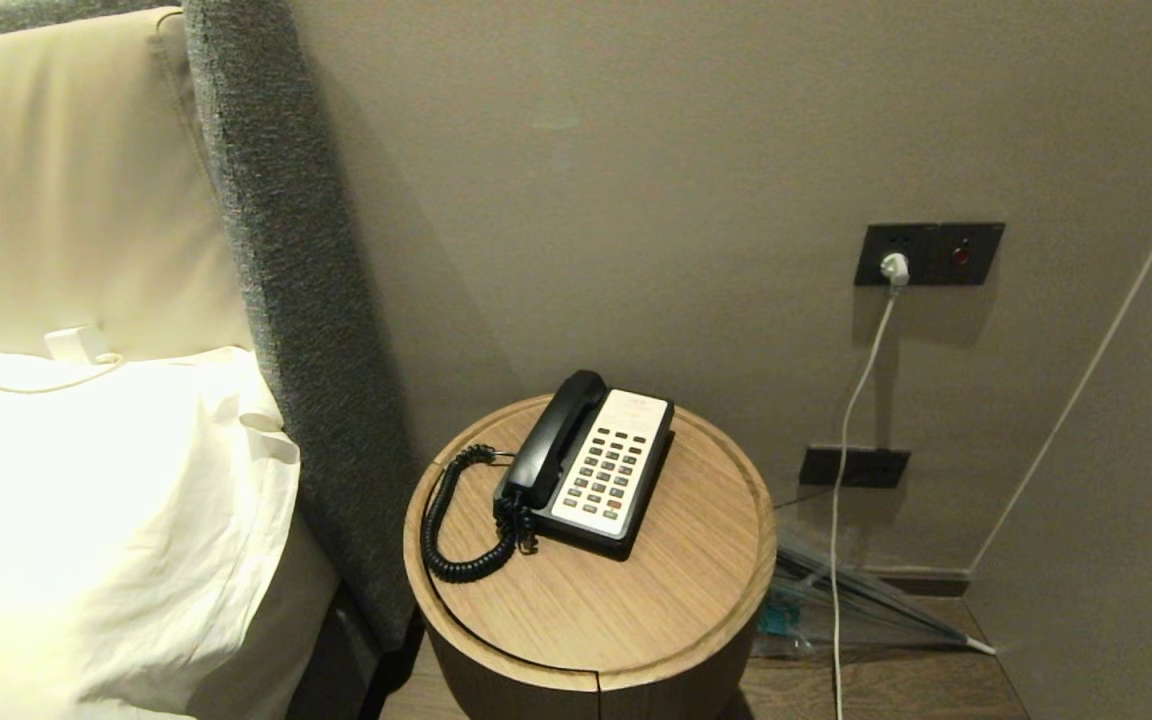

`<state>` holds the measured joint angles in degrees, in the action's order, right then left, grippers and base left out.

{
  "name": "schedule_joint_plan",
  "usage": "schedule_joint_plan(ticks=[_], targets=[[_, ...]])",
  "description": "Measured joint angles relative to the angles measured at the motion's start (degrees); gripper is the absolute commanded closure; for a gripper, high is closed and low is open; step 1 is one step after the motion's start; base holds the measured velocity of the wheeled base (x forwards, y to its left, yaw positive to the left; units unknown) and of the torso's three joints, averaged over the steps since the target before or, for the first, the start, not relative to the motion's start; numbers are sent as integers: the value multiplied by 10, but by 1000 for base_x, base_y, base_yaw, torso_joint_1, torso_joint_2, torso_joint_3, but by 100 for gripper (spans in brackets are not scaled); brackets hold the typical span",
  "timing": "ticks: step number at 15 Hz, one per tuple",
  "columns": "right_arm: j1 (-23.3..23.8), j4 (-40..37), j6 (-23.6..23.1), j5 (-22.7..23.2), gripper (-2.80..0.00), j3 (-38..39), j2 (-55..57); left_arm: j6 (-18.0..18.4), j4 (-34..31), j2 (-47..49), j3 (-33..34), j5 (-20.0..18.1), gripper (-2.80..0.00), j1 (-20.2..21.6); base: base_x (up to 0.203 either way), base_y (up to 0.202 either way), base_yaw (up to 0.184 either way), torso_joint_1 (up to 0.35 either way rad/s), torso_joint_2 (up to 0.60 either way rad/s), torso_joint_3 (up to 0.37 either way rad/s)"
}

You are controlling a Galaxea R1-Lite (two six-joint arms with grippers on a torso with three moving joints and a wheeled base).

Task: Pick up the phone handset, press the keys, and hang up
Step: Pick up the desk phone handset

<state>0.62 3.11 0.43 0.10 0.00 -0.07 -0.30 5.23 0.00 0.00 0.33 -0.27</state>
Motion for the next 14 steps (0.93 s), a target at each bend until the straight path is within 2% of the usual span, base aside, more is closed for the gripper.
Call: schedule_joint_plan(ticks=[14], targets=[[0, -1, 3, -1, 0, 0, 0, 4, 0, 0, 0, -1, 0, 0, 0, 0, 0, 0, 0, 0]])
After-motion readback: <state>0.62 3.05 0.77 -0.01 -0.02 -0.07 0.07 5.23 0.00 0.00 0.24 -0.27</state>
